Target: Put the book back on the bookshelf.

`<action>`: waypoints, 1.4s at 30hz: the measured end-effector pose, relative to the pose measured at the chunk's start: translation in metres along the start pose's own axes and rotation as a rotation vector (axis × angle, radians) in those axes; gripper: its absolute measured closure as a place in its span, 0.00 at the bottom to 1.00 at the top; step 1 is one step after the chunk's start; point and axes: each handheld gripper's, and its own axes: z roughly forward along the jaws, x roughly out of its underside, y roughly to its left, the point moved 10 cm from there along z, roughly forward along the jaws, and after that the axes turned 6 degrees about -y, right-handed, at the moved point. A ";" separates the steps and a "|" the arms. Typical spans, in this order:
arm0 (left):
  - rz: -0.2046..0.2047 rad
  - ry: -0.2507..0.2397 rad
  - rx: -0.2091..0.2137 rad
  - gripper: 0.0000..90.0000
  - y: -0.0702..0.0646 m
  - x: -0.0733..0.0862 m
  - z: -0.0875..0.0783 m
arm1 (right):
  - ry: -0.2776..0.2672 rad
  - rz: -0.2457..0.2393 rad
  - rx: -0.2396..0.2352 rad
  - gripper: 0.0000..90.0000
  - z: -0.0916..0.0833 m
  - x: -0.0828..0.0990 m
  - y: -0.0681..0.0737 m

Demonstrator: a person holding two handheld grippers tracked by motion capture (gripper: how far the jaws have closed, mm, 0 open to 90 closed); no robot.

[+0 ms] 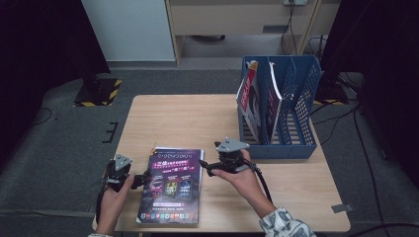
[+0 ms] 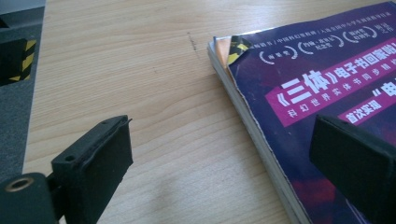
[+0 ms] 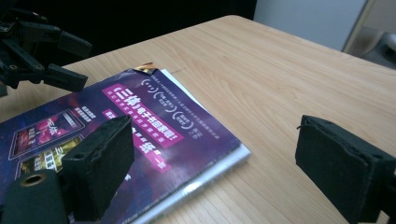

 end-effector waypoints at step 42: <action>-0.075 0.006 0.117 0.46 -0.034 -0.003 0.018 | 0.149 0.100 -0.111 0.24 0.009 0.042 0.008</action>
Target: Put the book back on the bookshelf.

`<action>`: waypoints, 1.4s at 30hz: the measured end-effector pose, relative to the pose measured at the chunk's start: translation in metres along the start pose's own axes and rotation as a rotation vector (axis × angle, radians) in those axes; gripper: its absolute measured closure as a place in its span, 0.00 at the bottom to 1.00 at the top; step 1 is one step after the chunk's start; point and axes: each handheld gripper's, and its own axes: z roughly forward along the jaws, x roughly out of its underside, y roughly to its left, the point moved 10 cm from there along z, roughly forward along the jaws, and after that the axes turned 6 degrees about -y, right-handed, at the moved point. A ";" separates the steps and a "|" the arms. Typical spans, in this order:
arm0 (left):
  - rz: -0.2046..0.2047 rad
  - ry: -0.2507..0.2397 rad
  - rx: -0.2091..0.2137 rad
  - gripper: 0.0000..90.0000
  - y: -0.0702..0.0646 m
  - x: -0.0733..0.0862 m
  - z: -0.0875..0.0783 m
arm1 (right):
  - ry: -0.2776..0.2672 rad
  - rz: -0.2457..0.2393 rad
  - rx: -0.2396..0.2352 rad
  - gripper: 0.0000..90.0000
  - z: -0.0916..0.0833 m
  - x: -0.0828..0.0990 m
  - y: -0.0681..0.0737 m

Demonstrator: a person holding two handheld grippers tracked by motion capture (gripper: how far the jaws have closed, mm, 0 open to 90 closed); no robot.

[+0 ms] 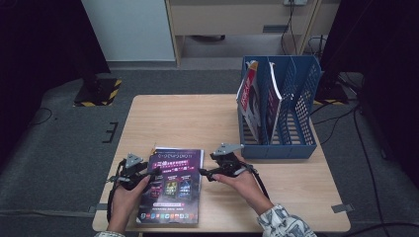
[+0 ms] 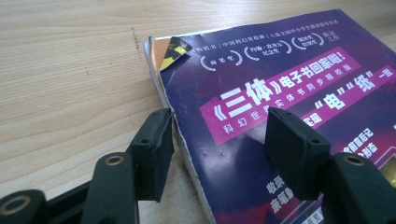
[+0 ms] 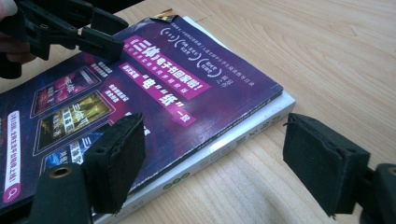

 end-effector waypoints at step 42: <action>0.111 -0.007 0.015 0.43 -0.024 -0.002 0.007 | 0.126 0.116 -0.055 0.10 0.026 0.032 0.001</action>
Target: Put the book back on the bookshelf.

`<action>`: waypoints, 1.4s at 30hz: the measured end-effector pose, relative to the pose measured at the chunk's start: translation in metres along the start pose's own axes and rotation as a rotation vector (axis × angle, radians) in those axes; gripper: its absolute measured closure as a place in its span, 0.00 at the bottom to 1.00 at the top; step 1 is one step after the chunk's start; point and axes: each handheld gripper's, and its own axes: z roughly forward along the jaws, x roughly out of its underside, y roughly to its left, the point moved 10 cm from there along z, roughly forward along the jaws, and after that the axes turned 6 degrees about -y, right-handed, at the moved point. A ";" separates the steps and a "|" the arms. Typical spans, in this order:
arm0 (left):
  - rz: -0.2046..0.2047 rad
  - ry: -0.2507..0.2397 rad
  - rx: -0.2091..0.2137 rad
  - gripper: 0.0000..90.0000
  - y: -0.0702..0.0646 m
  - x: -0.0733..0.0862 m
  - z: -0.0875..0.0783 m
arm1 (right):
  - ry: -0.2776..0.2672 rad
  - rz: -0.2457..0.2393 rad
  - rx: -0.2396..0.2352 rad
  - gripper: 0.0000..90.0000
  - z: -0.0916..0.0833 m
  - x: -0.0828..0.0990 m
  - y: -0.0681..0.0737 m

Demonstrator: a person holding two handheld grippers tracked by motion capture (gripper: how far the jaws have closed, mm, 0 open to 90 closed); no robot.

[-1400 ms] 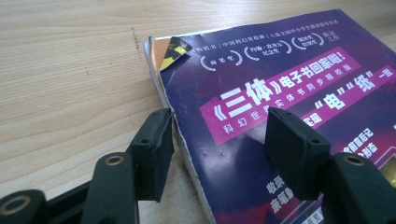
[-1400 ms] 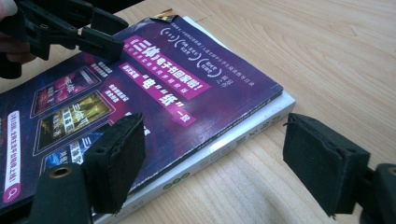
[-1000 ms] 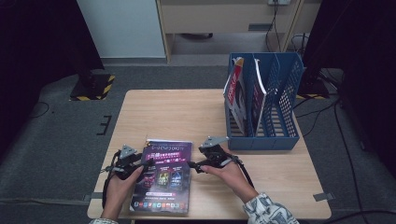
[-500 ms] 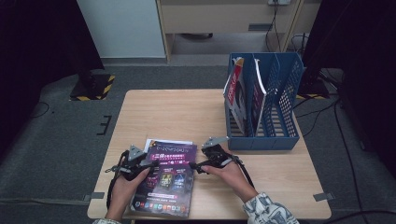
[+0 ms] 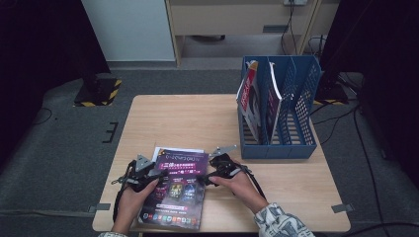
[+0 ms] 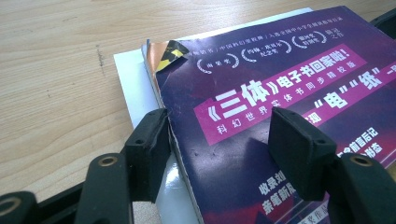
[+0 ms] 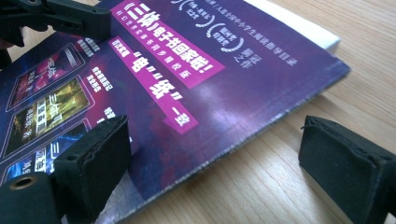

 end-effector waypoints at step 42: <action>-0.018 -0.002 -0.005 0.42 0.001 0.001 -0.001 | -0.057 0.026 -0.118 0.21 0.022 -0.036 0.035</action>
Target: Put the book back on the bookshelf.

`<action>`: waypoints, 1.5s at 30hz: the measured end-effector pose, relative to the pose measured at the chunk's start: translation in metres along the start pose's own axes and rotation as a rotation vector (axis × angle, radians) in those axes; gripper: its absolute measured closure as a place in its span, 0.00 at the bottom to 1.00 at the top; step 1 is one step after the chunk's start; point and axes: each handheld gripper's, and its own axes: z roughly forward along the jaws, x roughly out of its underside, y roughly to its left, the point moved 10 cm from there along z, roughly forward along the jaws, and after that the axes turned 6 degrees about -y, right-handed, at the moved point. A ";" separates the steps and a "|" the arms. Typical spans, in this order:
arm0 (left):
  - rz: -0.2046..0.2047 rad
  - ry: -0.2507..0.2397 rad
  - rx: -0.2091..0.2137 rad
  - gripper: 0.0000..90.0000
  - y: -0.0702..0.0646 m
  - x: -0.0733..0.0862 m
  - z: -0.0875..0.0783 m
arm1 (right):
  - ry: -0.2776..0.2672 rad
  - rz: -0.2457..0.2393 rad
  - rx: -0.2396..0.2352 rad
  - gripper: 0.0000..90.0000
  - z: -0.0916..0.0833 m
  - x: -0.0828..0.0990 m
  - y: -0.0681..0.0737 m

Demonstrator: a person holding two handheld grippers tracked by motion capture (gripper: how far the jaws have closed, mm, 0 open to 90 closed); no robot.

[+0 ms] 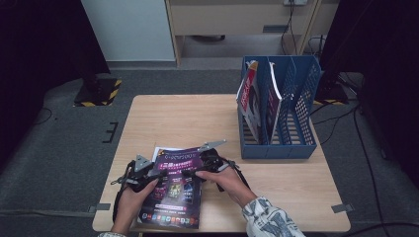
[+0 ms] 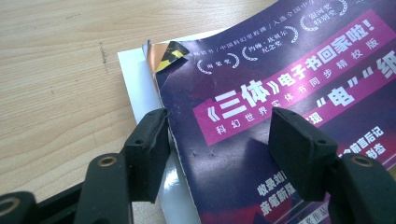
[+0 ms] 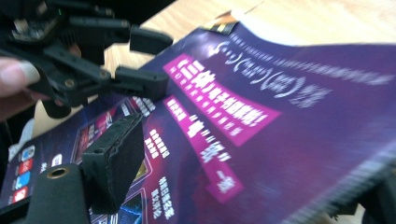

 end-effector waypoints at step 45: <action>0.011 0.001 -0.009 0.41 0.000 0.000 -0.001 | 0.009 0.133 -0.086 0.38 0.015 0.005 0.014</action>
